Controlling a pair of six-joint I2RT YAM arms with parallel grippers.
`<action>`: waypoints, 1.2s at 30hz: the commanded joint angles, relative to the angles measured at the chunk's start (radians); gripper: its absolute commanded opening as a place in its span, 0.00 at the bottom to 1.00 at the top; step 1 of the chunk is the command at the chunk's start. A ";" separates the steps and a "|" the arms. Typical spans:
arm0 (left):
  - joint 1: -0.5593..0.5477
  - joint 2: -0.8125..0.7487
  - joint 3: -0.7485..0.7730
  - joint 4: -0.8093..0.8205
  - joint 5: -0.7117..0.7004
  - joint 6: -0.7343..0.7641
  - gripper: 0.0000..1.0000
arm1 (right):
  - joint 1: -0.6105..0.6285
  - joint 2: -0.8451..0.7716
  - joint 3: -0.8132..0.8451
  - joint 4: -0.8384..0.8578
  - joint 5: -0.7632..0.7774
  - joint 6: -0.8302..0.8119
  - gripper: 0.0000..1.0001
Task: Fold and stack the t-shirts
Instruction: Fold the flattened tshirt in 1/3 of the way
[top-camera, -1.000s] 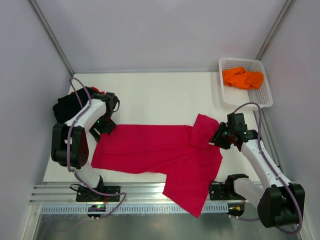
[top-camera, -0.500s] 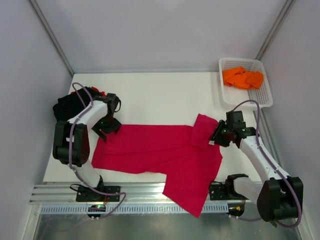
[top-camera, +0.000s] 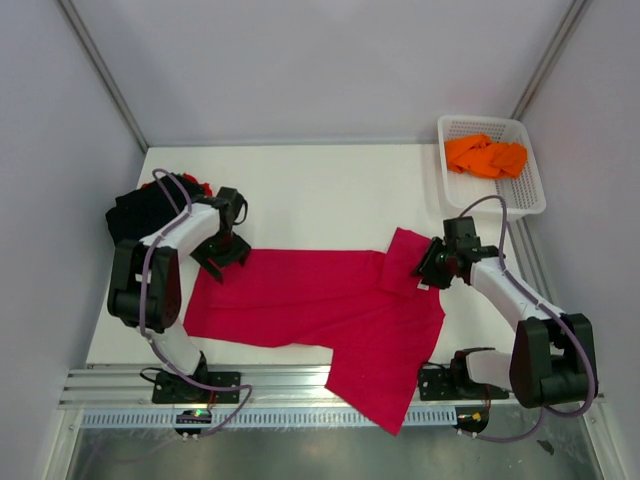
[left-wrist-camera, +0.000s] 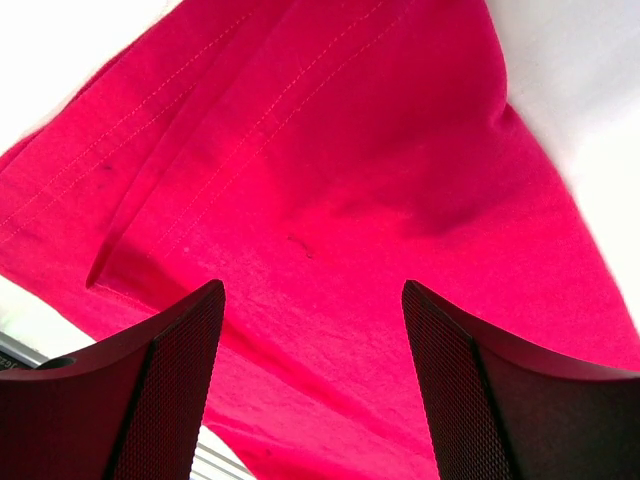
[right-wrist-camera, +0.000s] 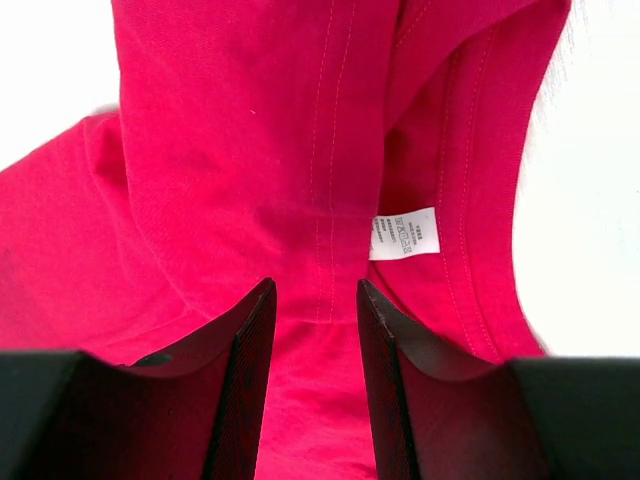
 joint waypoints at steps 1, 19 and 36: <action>-0.003 0.002 0.002 0.011 -0.002 0.000 0.73 | 0.010 0.015 0.039 0.055 0.016 0.000 0.43; -0.003 -0.001 0.025 0.003 -0.011 0.024 0.73 | 0.011 0.085 0.093 0.016 0.299 0.064 0.43; -0.003 0.006 0.023 0.002 -0.022 0.033 0.73 | 0.010 0.139 0.072 0.170 0.149 0.093 0.43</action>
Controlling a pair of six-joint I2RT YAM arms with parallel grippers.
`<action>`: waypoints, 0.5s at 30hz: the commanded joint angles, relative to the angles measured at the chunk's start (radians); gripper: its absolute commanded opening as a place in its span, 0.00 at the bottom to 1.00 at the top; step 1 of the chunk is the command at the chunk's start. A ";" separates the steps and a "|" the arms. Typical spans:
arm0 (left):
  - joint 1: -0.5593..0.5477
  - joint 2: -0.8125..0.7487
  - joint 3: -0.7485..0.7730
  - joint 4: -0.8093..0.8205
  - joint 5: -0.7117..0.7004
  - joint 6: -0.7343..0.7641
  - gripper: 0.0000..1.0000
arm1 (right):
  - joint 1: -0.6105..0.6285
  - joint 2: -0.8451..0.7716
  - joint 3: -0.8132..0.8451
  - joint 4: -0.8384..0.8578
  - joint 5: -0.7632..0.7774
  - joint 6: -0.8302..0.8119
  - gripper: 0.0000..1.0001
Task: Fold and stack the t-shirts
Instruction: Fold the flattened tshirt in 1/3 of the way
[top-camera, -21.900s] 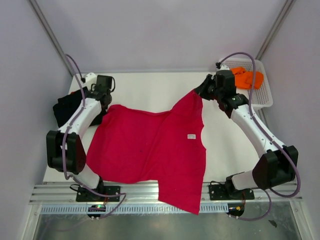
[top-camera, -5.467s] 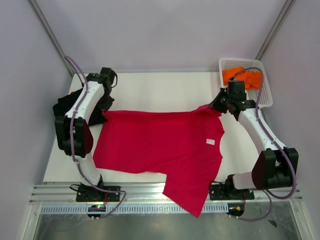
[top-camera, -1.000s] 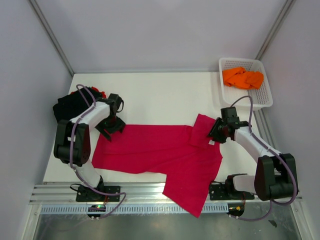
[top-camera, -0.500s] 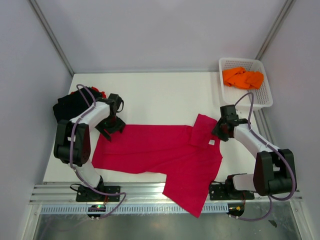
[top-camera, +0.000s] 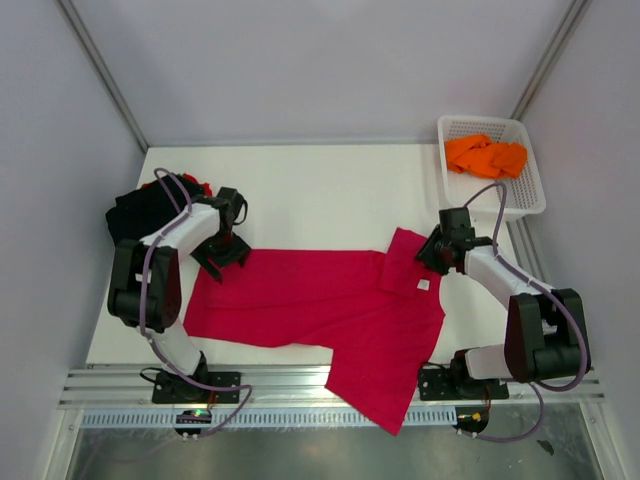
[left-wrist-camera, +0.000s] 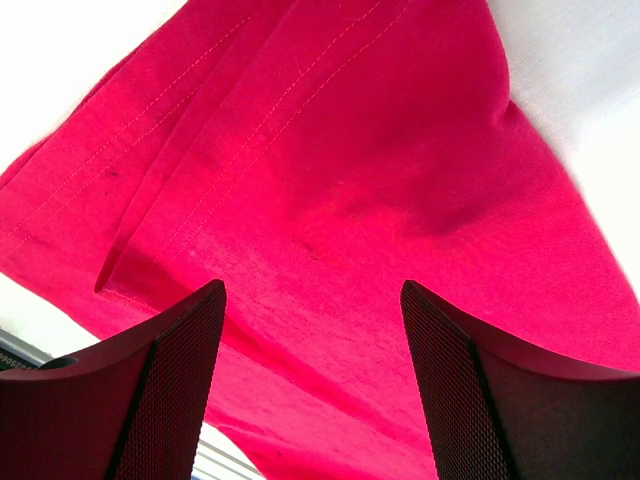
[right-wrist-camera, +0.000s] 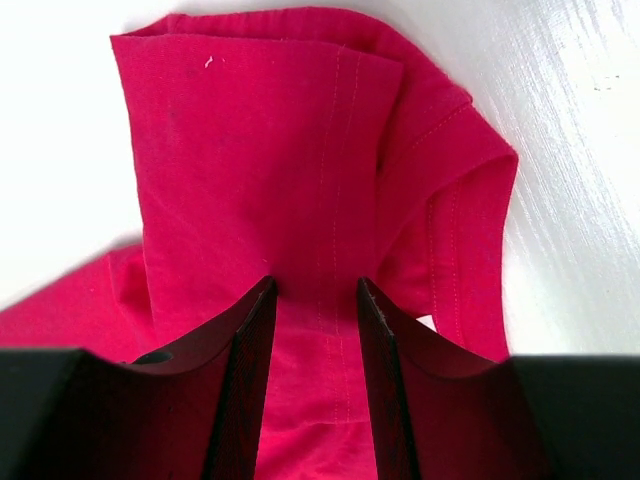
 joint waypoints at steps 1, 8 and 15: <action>-0.001 0.005 0.023 0.004 -0.021 0.003 0.73 | 0.004 0.009 0.019 0.017 -0.008 0.007 0.43; -0.001 0.009 0.023 0.010 -0.013 -0.001 0.72 | 0.003 -0.057 -0.011 -0.051 0.004 -0.013 0.43; -0.001 0.019 0.025 0.013 -0.007 -0.004 0.72 | 0.003 -0.074 -0.034 -0.074 0.016 -0.013 0.43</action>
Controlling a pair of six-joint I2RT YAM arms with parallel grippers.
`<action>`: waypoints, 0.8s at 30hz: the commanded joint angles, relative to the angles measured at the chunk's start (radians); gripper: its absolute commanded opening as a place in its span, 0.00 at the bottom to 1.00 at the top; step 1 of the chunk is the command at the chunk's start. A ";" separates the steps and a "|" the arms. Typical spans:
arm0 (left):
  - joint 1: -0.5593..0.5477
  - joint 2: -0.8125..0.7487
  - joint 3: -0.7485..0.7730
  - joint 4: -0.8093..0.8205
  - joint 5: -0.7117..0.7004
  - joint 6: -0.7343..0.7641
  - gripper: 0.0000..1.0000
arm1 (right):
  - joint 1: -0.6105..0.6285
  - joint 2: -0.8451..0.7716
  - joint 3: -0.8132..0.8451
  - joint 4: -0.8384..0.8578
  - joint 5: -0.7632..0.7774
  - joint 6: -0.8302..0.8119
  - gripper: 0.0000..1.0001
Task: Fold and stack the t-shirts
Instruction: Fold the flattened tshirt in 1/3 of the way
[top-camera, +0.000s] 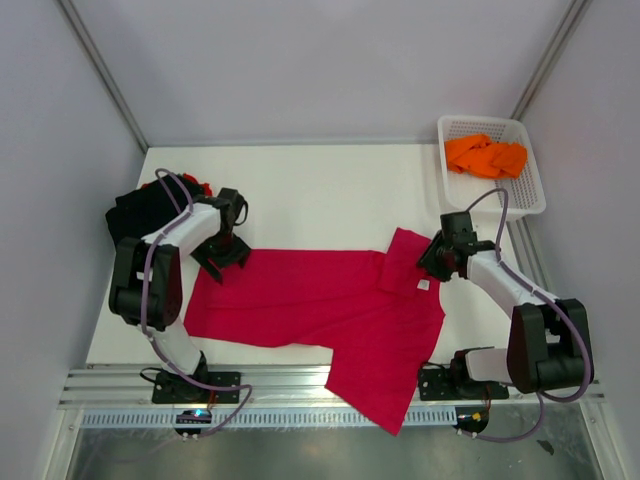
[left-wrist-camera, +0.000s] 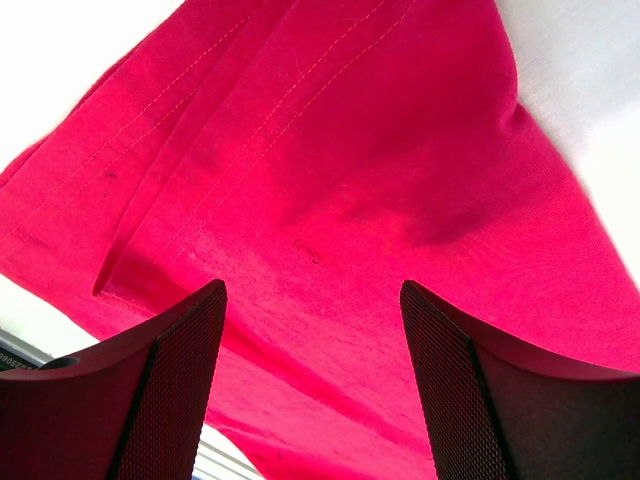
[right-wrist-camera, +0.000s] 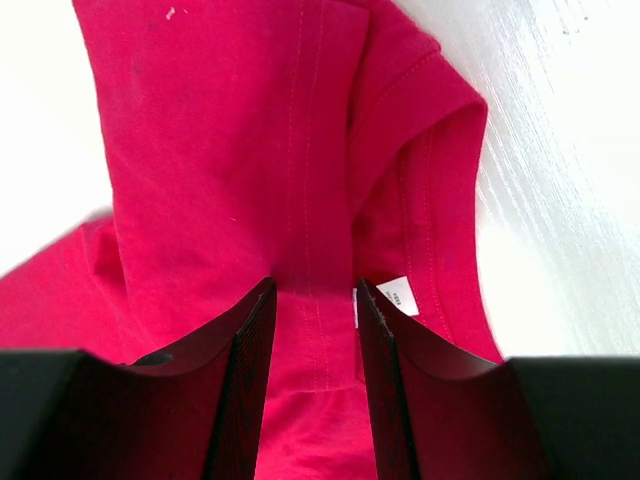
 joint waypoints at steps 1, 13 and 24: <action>-0.001 0.008 0.025 0.011 -0.006 -0.004 0.72 | 0.004 -0.023 -0.024 0.009 0.022 -0.006 0.43; -0.001 -0.013 0.016 -0.004 -0.027 -0.003 0.72 | 0.004 0.063 -0.028 0.094 -0.001 -0.001 0.36; -0.001 -0.006 0.011 0.002 -0.015 -0.014 0.71 | 0.003 0.009 -0.049 0.090 -0.043 -0.042 0.06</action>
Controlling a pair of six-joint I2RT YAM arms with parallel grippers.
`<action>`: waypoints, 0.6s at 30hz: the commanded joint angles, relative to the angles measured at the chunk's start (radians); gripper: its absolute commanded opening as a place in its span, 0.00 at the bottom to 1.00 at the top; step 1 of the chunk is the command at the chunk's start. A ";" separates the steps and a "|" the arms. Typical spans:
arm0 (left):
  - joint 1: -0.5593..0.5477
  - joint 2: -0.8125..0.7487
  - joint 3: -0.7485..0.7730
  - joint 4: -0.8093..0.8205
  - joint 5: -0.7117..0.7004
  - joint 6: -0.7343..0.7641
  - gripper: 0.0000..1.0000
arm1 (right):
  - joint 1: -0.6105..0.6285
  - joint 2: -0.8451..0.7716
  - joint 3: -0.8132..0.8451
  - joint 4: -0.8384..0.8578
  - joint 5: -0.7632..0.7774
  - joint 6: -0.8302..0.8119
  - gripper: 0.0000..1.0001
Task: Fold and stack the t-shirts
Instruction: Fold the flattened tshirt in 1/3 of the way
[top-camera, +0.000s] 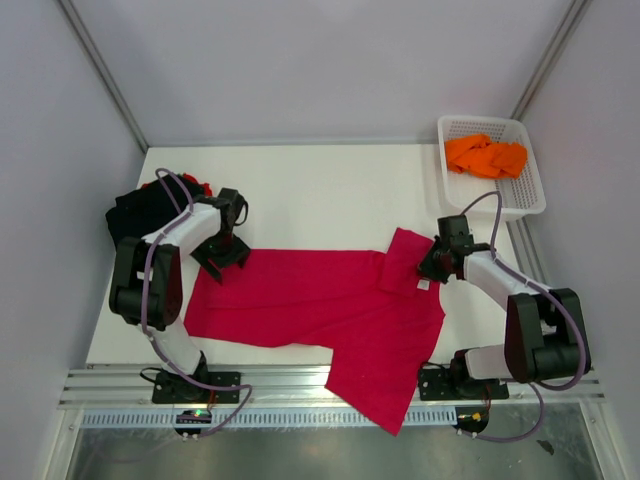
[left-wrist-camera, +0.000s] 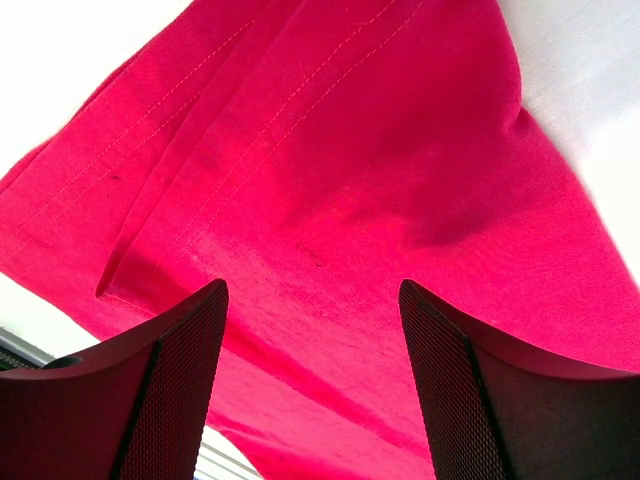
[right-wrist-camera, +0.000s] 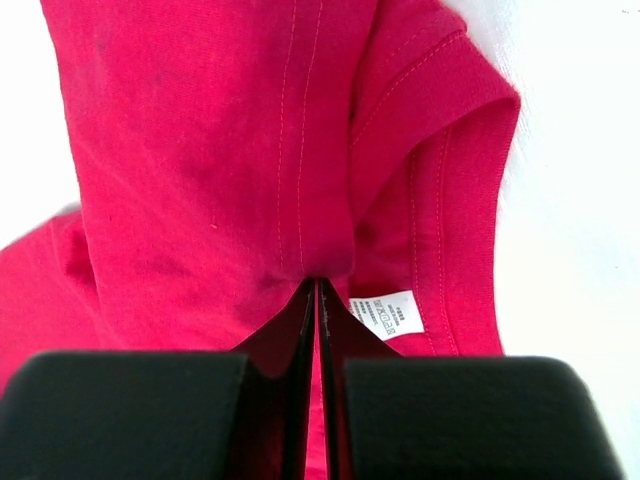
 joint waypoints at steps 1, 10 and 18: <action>-0.001 -0.009 0.010 0.006 -0.005 -0.013 0.71 | 0.002 -0.054 -0.005 0.007 -0.001 -0.029 0.06; -0.001 -0.003 0.005 0.015 0.002 -0.018 0.71 | 0.003 -0.281 -0.031 -0.171 0.020 -0.068 0.06; -0.001 0.008 -0.001 0.032 0.027 -0.019 0.70 | 0.003 -0.386 -0.109 -0.211 0.073 -0.057 0.30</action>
